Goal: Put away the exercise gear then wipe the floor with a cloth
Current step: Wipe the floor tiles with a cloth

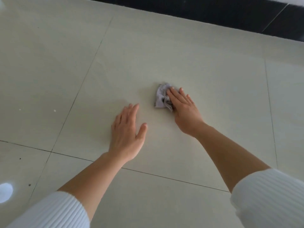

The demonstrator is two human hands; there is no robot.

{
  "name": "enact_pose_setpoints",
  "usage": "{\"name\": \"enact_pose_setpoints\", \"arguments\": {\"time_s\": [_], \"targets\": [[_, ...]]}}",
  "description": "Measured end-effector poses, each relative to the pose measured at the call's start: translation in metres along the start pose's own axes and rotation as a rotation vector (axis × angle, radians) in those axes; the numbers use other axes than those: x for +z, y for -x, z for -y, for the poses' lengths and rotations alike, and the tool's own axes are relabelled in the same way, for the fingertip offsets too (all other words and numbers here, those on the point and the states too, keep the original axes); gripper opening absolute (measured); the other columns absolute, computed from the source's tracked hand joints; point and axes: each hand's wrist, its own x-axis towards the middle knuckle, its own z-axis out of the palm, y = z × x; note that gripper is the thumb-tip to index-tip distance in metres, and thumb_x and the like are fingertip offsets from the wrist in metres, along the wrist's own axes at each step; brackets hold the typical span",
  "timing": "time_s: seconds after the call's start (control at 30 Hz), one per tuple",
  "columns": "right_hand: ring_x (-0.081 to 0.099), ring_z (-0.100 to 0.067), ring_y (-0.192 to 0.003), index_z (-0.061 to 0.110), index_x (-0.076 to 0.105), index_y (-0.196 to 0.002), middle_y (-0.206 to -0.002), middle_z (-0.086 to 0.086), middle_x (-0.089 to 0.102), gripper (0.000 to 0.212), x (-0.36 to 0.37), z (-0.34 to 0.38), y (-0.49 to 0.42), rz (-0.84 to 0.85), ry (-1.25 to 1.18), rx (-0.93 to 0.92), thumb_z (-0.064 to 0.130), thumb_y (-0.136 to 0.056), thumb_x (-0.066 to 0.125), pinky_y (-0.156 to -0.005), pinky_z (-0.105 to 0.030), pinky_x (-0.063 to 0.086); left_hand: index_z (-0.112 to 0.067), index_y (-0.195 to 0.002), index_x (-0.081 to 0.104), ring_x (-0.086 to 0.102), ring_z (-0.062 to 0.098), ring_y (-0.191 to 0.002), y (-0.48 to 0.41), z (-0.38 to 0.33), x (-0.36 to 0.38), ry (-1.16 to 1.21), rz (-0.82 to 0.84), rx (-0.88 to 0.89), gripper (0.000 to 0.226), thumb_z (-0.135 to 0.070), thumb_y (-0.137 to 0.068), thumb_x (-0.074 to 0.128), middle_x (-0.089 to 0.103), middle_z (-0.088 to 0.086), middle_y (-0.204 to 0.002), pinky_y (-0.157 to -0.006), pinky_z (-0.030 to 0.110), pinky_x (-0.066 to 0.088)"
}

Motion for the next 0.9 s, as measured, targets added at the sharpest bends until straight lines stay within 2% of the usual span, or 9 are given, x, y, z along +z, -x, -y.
{"name": "enact_pose_setpoints", "arguments": {"time_s": [0.1, 0.2, 0.27, 0.37, 0.57, 0.7, 0.77, 0.9], "targets": [[-0.003, -0.021, -0.148, 0.018, 0.014, -0.152, -0.160, 0.005, 0.006, 0.068, -0.009, -0.023, 0.007, -0.067, -0.006, 0.196, -0.001, -0.091, 0.037, -0.117, -0.028, -0.003, -0.012, -0.147, 0.027, 0.028, 0.024, -0.137, -0.004, 0.059, -0.026, -0.216, -0.002, 0.146, 0.067, -0.048, -0.091, 0.022, 0.035, 0.009, -0.149, -0.112, 0.035, 0.020], [-0.006, -0.025, -0.147, 0.014, 0.012, -0.153, -0.161, 0.001, 0.003, 0.061, -0.002, -0.008, 0.001, -0.155, -0.021, 0.366, 0.004, -0.096, 0.033, -0.117, -0.032, -0.005, -0.009, -0.150, 0.017, 0.014, 0.023, -0.145, -0.009, 0.094, -0.033, -0.315, 0.004, 0.068, 0.080, -0.060, -0.089, 0.015, 0.017, 0.009, -0.157, -0.117, 0.036, 0.014], [-0.009, -0.024, -0.147, 0.014, 0.010, -0.152, -0.161, 0.000, -0.001, 0.059, 0.012, 0.017, -0.010, -0.146, -0.011, 0.280, 0.006, -0.098, 0.031, -0.115, -0.031, -0.011, -0.009, -0.150, 0.016, 0.012, 0.022, -0.146, -0.010, 0.096, -0.029, -0.315, -0.015, 0.054, 0.081, -0.062, -0.089, 0.016, 0.014, 0.007, -0.158, -0.118, 0.038, 0.014], [-0.011, -0.022, -0.147, 0.014, 0.008, -0.153, -0.161, 0.001, -0.003, 0.059, 0.023, 0.041, -0.045, -0.089, 0.002, 0.157, 0.006, -0.098, 0.029, -0.114, -0.029, -0.013, -0.013, -0.149, 0.023, 0.017, 0.020, -0.144, -0.010, 0.098, -0.029, -0.253, -0.065, 0.067, 0.076, -0.060, -0.089, 0.025, 0.020, 0.004, -0.157, -0.116, 0.036, 0.019], [-0.009, -0.025, -0.147, 0.010, 0.006, -0.153, -0.161, -0.003, -0.003, 0.061, 0.013, 0.046, -0.127, -0.088, 0.022, 0.278, 0.007, -0.097, 0.028, -0.118, -0.035, -0.007, -0.014, -0.146, 0.032, 0.024, 0.021, -0.141, -0.010, 0.097, -0.033, -0.164, -0.084, 0.077, 0.066, -0.049, -0.090, 0.034, 0.027, 0.003, -0.154, -0.112, 0.033, 0.021], [-0.009, -0.026, -0.147, 0.012, 0.007, -0.153, -0.161, -0.002, -0.003, 0.060, 0.006, 0.051, -0.156, -0.073, 0.046, 0.273, 0.009, -0.097, 0.030, -0.118, -0.037, -0.006, -0.014, -0.145, 0.033, 0.026, 0.021, -0.140, -0.010, 0.100, -0.033, -0.152, -0.084, 0.083, 0.063, -0.045, -0.091, 0.035, 0.029, 0.004, -0.153, -0.110, 0.034, 0.022], [-0.008, -0.025, -0.147, 0.017, 0.012, -0.153, -0.161, -0.001, -0.001, 0.059, 0.004, 0.052, -0.159, -0.048, 0.038, 0.211, 0.010, -0.098, 0.030, -0.118, -0.037, -0.005, -0.014, -0.146, 0.032, 0.026, 0.022, -0.141, -0.010, 0.101, -0.033, -0.149, -0.082, 0.081, 0.063, -0.045, -0.091, 0.034, 0.028, 0.004, -0.154, -0.111, 0.034, 0.022], [-0.001, -0.023, -0.148, 0.025, 0.024, -0.151, -0.161, 0.004, 0.007, 0.054, 0.013, 0.069, -0.135, 0.041, 0.001, -0.027, 0.011, -0.099, 0.032, -0.118, -0.036, -0.003, -0.014, -0.146, 0.032, 0.025, 0.022, -0.141, -0.011, 0.101, -0.032, -0.138, -0.089, 0.088, 0.061, -0.045, -0.093, 0.030, 0.028, 0.004, -0.154, -0.111, 0.037, 0.024]]}}
